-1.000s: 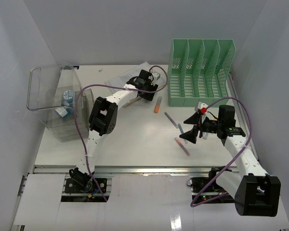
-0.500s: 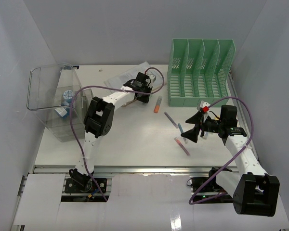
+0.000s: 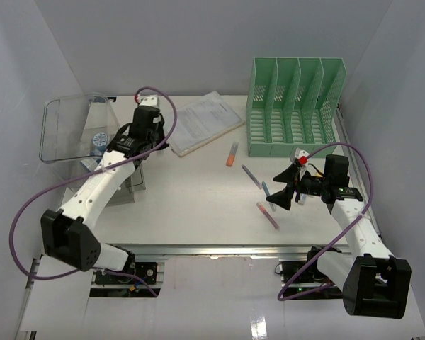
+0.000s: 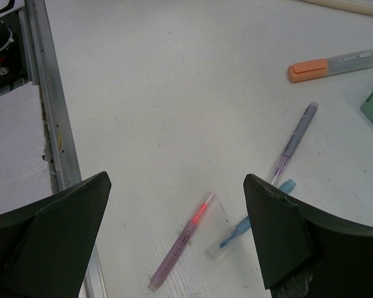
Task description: Organize the desk
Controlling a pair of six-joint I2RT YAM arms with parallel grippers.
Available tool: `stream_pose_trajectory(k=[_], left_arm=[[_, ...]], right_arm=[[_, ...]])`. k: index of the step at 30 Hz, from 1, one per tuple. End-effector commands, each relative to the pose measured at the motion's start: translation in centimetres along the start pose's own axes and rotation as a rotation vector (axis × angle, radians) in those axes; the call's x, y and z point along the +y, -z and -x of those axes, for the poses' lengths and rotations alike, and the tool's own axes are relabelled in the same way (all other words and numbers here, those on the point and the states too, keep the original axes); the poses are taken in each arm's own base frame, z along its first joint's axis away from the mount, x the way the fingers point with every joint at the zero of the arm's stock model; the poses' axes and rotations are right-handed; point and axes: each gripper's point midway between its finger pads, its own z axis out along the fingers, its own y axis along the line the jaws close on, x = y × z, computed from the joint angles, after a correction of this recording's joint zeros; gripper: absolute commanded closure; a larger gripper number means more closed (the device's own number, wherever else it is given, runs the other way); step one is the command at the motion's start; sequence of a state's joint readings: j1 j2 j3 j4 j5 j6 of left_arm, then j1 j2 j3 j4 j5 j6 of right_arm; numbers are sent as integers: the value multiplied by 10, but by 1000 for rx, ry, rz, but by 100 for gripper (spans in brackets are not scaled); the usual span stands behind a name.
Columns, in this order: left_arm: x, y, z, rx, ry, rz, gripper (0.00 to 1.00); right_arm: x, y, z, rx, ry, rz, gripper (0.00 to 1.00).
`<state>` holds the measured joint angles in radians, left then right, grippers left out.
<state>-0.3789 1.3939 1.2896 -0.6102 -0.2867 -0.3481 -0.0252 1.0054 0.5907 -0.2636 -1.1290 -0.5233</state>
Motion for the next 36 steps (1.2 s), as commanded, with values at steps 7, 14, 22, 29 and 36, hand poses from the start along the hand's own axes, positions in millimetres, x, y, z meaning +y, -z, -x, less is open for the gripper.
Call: stream_pose_trajectory(k=[7,14,22,29,36], left_arm=[[129,-3,-35,93,76,510,100],[135,-23,-26,115,-2,571,100],[134,-29,-31,140,-27,563,52],[103,-31,-24,134,6,368,14],[36,-5,-13,104,23,-53,2]], right_arm=[[2,0,-1,-7,-20,9,6],[2,0,-2,-6,-21,8,6],[0,-4,-2,-9,-41,20,6],[-34,-54,-7,226,-81,-134,5],[-102,-115,12,340,-241,-446,10]])
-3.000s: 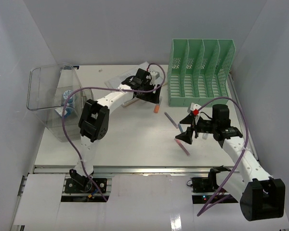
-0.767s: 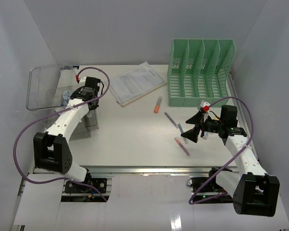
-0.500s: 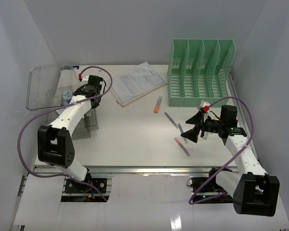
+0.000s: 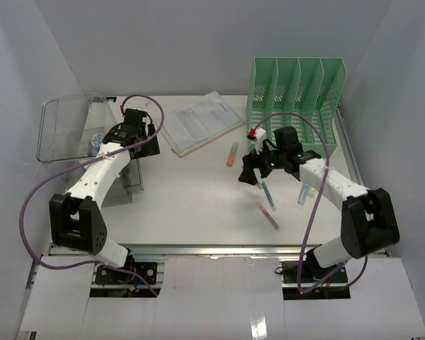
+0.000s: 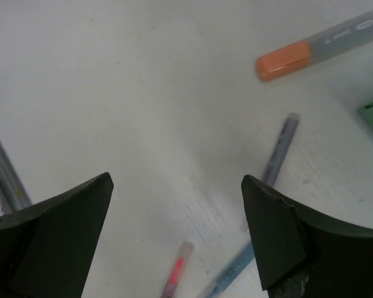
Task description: Organize the desk
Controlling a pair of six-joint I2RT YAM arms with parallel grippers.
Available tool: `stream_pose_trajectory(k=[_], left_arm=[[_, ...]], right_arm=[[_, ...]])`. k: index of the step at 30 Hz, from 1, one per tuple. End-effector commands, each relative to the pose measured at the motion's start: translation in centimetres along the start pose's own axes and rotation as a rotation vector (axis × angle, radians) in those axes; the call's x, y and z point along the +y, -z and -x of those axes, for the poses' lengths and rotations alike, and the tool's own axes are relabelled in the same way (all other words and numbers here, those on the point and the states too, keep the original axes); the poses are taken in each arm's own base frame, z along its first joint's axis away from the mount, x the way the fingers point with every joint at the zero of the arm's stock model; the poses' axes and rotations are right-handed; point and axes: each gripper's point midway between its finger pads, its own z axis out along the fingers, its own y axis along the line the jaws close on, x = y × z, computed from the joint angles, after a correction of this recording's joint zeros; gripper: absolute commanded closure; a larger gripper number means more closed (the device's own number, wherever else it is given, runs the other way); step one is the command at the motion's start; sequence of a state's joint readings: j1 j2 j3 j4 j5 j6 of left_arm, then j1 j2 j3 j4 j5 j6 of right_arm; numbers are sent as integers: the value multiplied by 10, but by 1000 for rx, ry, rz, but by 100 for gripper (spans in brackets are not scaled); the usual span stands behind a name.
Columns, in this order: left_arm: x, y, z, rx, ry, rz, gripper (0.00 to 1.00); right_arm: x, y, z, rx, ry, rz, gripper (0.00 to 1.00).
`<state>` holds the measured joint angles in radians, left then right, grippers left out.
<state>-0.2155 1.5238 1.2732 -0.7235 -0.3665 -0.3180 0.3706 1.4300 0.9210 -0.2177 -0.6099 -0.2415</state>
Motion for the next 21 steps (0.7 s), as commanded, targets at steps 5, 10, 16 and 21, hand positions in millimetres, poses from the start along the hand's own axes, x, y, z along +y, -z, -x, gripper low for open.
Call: stream_pose_trajectory(k=[5,10,16,21], left_arm=[[-71,107,22,-158,7,-629,2],[-75,156,5,-198,60,-797,2],[-61,188,-20,-247,138,-852,2],[-39,218,-34,-324,211,-856,2]], right_arm=[[-93,-87,34,149,-281,-480,10],[-128,-117,56,125,-392,-616,10],[-157,-118,59,96,-428,-773,6],[-156,-124,28,155,-451,-785,8]])
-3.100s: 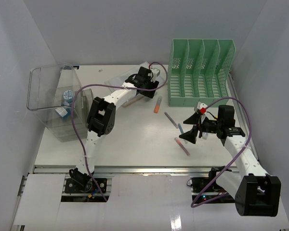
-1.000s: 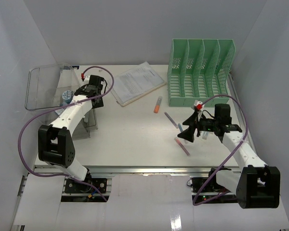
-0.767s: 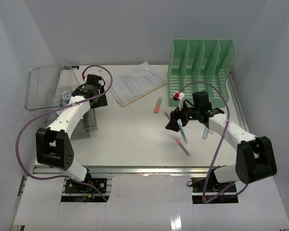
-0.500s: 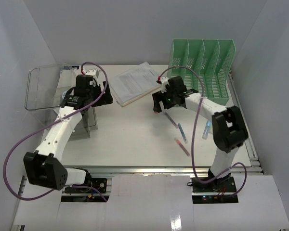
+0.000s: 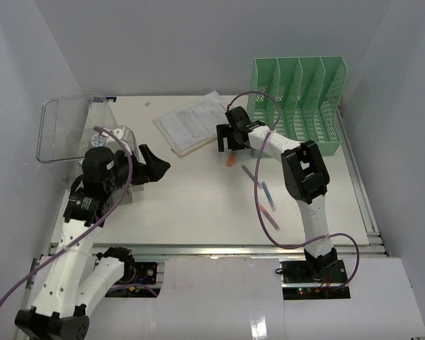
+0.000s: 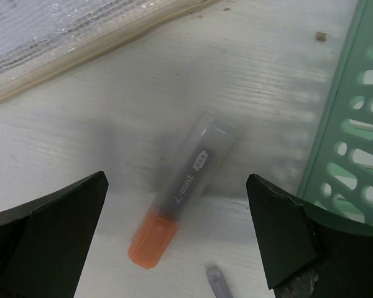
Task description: Organize the desk
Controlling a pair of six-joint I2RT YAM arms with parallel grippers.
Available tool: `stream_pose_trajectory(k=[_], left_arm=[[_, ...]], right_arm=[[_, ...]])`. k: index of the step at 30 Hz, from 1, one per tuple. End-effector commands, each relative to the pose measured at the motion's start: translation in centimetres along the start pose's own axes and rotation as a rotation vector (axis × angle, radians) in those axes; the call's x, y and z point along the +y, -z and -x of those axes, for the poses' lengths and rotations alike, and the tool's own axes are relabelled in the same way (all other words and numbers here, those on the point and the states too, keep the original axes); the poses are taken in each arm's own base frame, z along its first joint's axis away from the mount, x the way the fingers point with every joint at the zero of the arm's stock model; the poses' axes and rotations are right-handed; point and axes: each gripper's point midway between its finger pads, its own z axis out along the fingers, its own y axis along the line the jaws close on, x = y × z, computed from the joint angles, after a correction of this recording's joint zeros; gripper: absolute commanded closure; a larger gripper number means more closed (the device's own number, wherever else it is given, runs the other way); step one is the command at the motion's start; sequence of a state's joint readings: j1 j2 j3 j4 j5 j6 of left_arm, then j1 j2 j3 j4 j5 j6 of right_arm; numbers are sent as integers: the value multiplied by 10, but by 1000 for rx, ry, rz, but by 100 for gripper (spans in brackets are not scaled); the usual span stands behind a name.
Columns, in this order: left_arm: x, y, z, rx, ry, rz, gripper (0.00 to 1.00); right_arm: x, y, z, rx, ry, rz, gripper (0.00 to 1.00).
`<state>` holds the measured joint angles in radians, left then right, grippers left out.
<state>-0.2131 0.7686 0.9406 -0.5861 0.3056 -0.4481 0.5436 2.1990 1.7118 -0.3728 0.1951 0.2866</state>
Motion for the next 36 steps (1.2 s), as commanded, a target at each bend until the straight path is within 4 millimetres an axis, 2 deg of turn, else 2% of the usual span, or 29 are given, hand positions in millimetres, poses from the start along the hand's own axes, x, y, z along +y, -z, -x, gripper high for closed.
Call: stream_pose_trajectory(k=[1,6,10,12,15,19,21,23,26,28,31,36], left_arm=[[-14,32,3,-78,55,-35,2],[-22,60,1,-135,94,-47,2],[-29,79,3,-168,114,-62,2],[-33,85,5,-185,124,-67,2],[-39,97,10,-219,127,-88,2],[-44,112,16,-271,126,-94,2],[-47,120,21,-299,121,-101,2],[-51,128,26,-333,114,-118,2],[-52,134,31,-373,108,-122,2],[-51,140,38,-428,101,-117,2],[-52,148,44,-488,99,-128,2],[-54,155,54,-563,99,-144,2]], right_arm=[[-16,-1,-6,4,-41,-81,10],[-16,-3,-25,35,-26,-59,25],[-11,-1,-27,36,-20,-21,41],[-6,1,-26,34,-6,10,52],[7,7,-21,19,20,75,67],[40,18,-21,15,97,205,80],[65,28,-23,26,146,324,84],[98,45,-17,0,236,472,92],[150,74,-2,-75,359,628,92],[203,112,17,-165,431,786,92],[259,155,33,-253,439,974,92],[324,185,54,-299,303,1122,92]])
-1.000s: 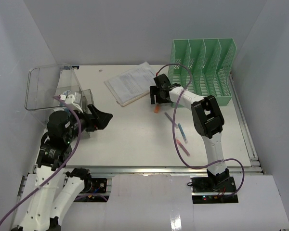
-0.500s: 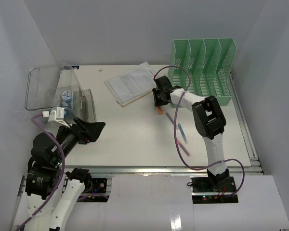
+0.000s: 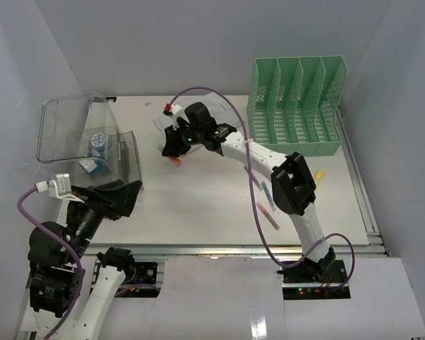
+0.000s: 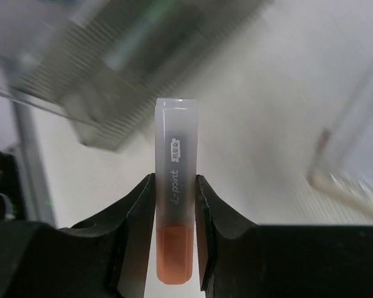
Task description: Organize the desk
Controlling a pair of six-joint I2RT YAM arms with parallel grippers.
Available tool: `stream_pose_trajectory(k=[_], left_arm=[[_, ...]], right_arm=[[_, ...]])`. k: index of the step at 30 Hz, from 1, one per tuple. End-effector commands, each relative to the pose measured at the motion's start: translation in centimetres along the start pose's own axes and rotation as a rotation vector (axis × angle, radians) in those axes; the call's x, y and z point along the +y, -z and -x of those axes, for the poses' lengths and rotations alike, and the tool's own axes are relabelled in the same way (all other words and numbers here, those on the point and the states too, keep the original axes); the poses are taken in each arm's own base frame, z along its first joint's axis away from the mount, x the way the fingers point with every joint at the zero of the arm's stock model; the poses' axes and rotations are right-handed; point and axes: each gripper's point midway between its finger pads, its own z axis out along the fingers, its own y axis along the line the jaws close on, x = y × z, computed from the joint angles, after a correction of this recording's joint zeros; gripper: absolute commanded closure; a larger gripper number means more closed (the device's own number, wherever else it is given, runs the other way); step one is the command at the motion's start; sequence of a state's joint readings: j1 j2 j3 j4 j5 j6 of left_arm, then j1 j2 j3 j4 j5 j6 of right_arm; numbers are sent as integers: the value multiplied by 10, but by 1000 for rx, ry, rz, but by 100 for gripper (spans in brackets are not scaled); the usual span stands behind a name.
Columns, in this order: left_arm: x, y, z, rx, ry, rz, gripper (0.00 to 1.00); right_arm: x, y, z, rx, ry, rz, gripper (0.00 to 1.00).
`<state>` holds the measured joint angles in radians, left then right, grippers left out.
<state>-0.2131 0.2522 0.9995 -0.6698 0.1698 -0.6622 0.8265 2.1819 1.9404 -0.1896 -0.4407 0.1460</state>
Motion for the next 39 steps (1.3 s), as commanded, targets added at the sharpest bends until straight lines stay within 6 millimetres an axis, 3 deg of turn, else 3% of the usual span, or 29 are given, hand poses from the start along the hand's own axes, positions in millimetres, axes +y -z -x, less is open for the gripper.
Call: stream_pose_trajectory(k=[1,4,9,12,18,27,32,39], left_arm=[[-2,-1,18,-98,-1,-9,2],[-4,-1,24,-114,-12,-4,2],[-8,-4,32,-118,-30,-4,2],[-5,-6,30,-118,-26,8,2],[7,-12,22,-109,1,39,2],[12,-15,15,-102,25,47,2],[12,-13,14,-103,33,39,2],[12,-9,11,-103,42,37,2]], right_arm=[[60,-28,59,-180,-81,201,92],[70,-40,82,-280,-171,225,92],[53,-59,103,-396,-309,184,92],[48,-70,100,-405,-356,191,92],[37,-91,69,-357,-440,226,92],[48,-89,82,-389,-503,307,92],[48,-96,77,-401,-547,267,90],[72,-109,71,-411,-547,270,84]])
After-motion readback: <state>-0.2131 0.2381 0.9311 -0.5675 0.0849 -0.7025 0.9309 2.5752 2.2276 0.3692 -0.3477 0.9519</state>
